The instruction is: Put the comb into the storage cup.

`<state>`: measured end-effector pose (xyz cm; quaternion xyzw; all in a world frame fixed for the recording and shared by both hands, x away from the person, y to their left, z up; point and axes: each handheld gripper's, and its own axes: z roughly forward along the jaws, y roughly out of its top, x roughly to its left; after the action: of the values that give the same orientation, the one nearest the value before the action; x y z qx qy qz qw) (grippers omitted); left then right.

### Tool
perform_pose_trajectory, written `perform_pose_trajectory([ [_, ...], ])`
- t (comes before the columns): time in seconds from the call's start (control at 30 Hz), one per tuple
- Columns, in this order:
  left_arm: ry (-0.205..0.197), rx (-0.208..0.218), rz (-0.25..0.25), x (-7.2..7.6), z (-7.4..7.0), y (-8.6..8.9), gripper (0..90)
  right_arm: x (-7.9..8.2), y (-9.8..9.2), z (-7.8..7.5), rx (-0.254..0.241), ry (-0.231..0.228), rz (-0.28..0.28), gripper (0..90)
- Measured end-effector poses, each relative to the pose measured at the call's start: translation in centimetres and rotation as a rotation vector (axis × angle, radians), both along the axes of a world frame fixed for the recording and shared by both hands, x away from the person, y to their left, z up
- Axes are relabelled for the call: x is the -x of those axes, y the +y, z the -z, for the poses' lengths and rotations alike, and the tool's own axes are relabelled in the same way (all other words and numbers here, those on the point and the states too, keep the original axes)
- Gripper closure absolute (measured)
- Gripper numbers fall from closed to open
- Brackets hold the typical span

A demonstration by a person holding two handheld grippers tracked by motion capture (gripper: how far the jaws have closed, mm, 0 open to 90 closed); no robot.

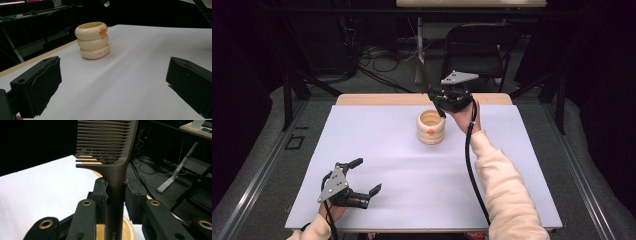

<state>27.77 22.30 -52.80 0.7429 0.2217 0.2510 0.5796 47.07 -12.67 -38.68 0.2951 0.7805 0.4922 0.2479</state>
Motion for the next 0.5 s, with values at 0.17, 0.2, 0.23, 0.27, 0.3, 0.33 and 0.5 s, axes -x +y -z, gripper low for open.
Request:
perform_pose_trajectory([
  [0.17,0.003,0.001,0.0,-0.08,0.02,0.08,0.1,-0.06,0.63,0.24,-0.008,-0.011,-0.009,72.3],
  [0.2,0.002,0.004,0.001,-0.08,0.02,0.08,0.2,-0.1,0.69,0.27,-0.009,-0.013,-0.011,72.3],
  [0.23,0.003,0.004,0.001,-0.08,0.03,0.09,0.2,-0.17,0.75,0.34,-0.014,-0.013,-0.014,72.3],
  [0.27,0.003,0.003,0.001,-0.09,0.03,0.09,0.2,-0.19,0.8,0.38,-0.015,-0.012,-0.014,72.2],
  [0.3,0.003,0.004,0.0,-0.09,0.03,0.09,0.2,-0.23,0.84,0.45,-0.017,-0.014,-0.014,72.3],
  [0.33,0.004,0.006,0.0,-0.09,0.03,0.08,0.2,-0.27,0.87,0.51,-0.022,-0.013,-0.017,72.3],
  [0.5,0.004,0.002,0.0,-0.09,0.02,0.07,0.1,-0.41,0.98,0.73,-0.031,-0.022,-0.024,72.3],
])
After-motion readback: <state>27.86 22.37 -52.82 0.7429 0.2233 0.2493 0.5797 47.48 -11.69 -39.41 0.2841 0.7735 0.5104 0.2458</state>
